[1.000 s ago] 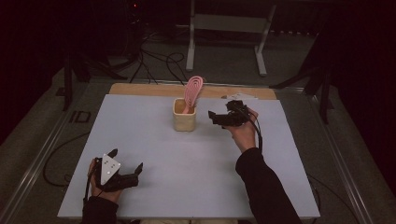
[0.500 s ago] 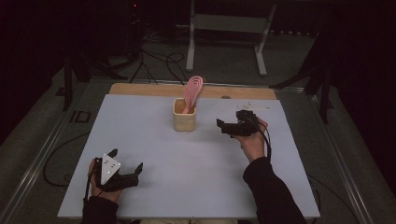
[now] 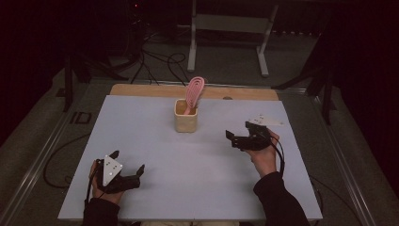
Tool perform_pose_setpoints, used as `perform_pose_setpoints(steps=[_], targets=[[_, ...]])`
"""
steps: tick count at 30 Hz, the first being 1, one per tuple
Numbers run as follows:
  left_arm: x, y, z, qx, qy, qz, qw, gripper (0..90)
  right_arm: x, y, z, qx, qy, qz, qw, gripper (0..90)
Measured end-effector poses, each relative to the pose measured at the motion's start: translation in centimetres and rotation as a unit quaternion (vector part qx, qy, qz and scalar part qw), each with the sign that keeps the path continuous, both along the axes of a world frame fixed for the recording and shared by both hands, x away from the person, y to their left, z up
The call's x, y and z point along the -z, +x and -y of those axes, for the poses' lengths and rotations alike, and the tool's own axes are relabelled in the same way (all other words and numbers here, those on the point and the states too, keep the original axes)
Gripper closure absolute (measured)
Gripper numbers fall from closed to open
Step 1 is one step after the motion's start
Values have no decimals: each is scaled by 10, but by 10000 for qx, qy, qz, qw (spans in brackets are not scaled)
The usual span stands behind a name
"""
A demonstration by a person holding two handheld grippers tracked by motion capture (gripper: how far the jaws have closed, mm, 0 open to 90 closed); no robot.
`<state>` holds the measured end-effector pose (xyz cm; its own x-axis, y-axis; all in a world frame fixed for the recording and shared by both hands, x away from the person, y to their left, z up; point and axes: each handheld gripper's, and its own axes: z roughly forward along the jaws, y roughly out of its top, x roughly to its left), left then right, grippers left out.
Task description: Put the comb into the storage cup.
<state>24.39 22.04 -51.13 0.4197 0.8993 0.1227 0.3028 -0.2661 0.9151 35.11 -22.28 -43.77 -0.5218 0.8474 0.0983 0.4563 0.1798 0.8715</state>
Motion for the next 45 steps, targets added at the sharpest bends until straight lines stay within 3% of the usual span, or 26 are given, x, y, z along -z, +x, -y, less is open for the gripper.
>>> perform_pose_setpoints(steps=[12, 16, 26, 28, 45], targets=[[-2, 0, -3, -20, -61, -9, 10000, 0, 10, -33, 17, 19, 14, 183, 9998, 87], [-5, -2, -6, -64, -158, 38, 9998, 0, 16, -46, 19, 15, -142, 312, 9994, 87], [-12, -5, -16, -88, -476, 70, 9988, 0, 34, -71, 23, -124, -59, 569, 9983, 90], [-14, -6, -17, -63, -531, 105, 9985, 0, 37, -78, 27, -118, 87, 658, 9977, 90], [-19, -8, -26, 60, -659, 139, 9977, 0, 48, -101, 47, -87, 170, 1079, 9940, 90]])
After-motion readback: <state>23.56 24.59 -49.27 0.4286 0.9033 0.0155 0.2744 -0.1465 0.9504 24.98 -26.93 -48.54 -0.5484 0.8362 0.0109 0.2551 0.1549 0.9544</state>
